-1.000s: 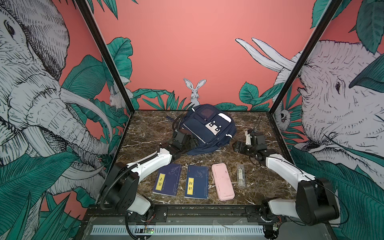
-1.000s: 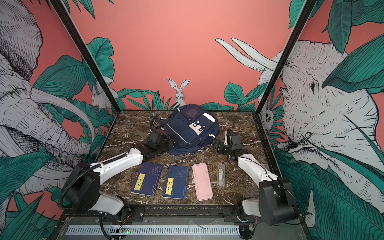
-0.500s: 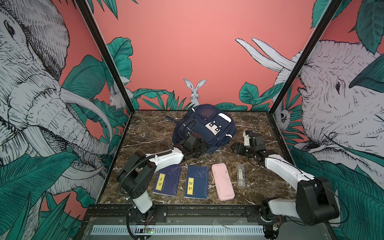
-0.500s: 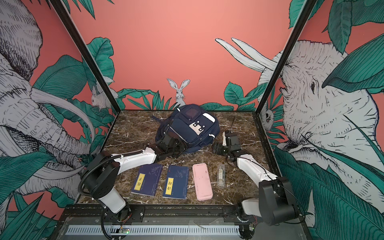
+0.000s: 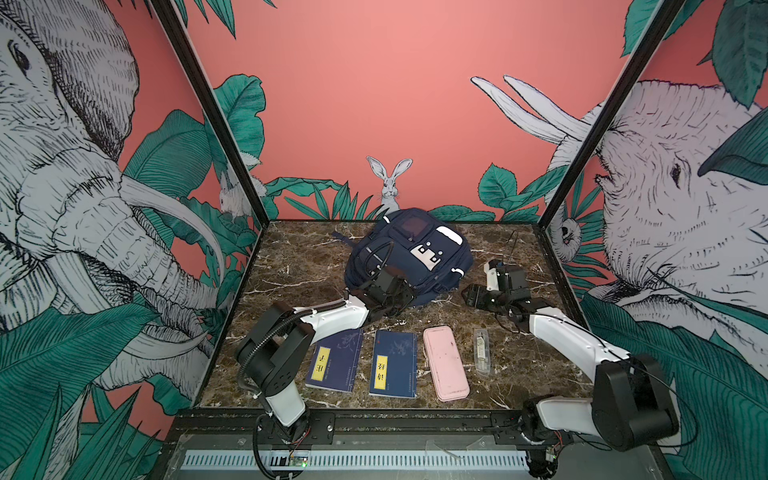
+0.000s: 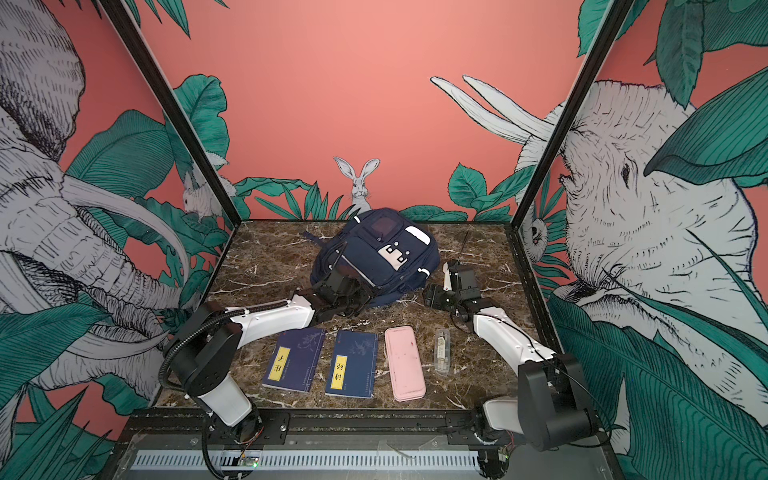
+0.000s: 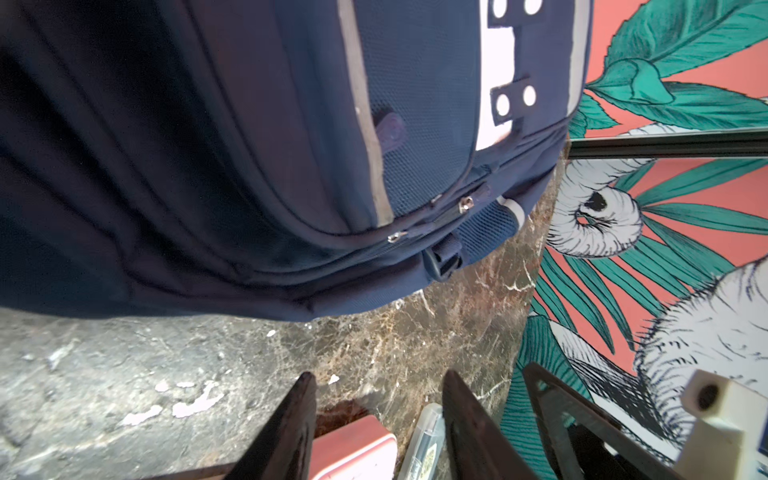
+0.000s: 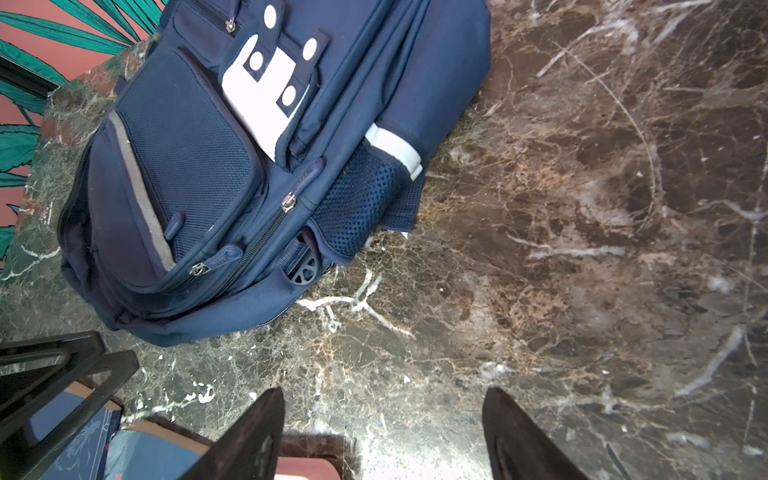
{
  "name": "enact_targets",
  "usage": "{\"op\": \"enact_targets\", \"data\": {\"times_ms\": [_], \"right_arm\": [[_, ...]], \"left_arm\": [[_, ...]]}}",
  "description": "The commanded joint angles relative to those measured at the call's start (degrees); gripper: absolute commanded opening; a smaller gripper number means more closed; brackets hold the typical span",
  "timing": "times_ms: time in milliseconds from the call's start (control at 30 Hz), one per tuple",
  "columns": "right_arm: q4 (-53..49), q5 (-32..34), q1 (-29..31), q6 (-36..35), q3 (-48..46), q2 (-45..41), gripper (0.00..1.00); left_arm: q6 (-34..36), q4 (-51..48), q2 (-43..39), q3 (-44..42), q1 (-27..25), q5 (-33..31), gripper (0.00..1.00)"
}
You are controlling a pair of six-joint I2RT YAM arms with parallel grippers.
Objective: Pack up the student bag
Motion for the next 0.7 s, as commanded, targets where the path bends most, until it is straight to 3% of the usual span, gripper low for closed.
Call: {"op": "enact_targets", "data": {"times_ms": [0, 467, 667], "right_arm": [[0.1, -0.2, 0.4, -0.4, 1.1, 0.5, 0.74], [-0.3, 0.0, 0.5, -0.7, 0.4, 0.1, 0.72], [-0.4, 0.2, 0.6, -0.7, 0.1, 0.1, 0.7]], "left_arm": [[-2.3, 0.0, 0.5, -1.7, 0.6, -2.2, 0.51], [-3.5, 3.1, 4.7, -1.4, 4.8, -2.9, 0.5], [-3.2, 3.6, 5.3, 0.1, 5.2, -1.6, 0.35]]}}
